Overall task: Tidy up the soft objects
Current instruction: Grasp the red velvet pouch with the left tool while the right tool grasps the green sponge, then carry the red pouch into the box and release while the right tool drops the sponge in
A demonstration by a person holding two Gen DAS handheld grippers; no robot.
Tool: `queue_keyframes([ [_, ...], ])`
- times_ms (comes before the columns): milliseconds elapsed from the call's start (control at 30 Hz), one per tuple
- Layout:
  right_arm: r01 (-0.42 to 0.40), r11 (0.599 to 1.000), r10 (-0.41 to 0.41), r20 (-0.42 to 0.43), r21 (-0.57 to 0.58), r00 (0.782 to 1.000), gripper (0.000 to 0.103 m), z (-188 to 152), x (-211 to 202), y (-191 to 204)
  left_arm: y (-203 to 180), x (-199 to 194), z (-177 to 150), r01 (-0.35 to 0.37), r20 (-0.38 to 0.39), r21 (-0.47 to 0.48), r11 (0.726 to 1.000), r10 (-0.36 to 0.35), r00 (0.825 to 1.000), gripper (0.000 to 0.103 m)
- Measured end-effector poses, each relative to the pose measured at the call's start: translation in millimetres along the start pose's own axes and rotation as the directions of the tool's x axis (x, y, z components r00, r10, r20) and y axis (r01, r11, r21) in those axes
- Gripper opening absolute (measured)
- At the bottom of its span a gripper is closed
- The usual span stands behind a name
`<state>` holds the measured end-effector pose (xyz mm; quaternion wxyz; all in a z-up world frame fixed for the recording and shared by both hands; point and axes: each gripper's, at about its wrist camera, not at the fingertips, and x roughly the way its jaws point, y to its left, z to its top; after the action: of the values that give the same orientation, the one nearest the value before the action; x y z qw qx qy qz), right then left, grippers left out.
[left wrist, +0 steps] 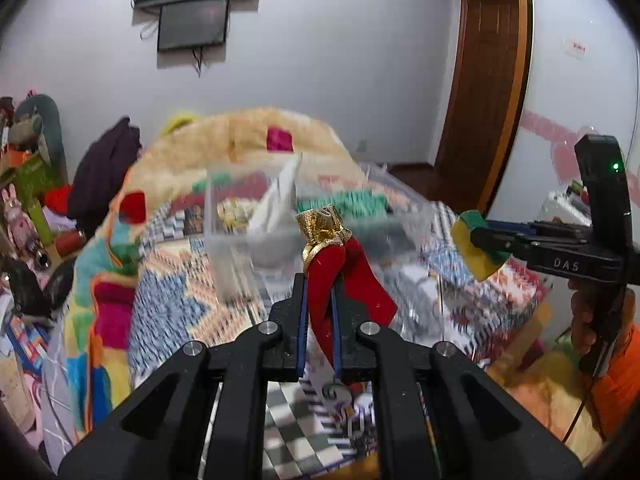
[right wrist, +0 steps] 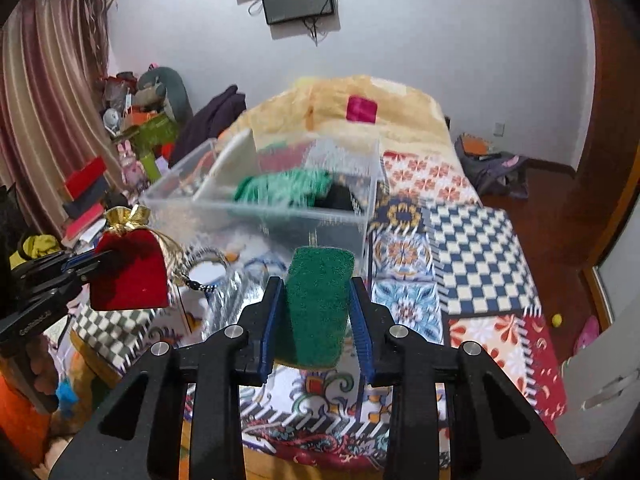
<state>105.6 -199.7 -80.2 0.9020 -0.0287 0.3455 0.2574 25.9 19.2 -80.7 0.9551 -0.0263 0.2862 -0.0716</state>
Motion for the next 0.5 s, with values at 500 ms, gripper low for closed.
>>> queue_keyframes([
  [500,-0.014,1.000,0.017,0.176,-0.014,0.984,0.030,68.1,5.1,10.1,8.6,12.3,72.8,-0.036,0.156,-0.031,0.999,0.041,0.987,0.009],
])
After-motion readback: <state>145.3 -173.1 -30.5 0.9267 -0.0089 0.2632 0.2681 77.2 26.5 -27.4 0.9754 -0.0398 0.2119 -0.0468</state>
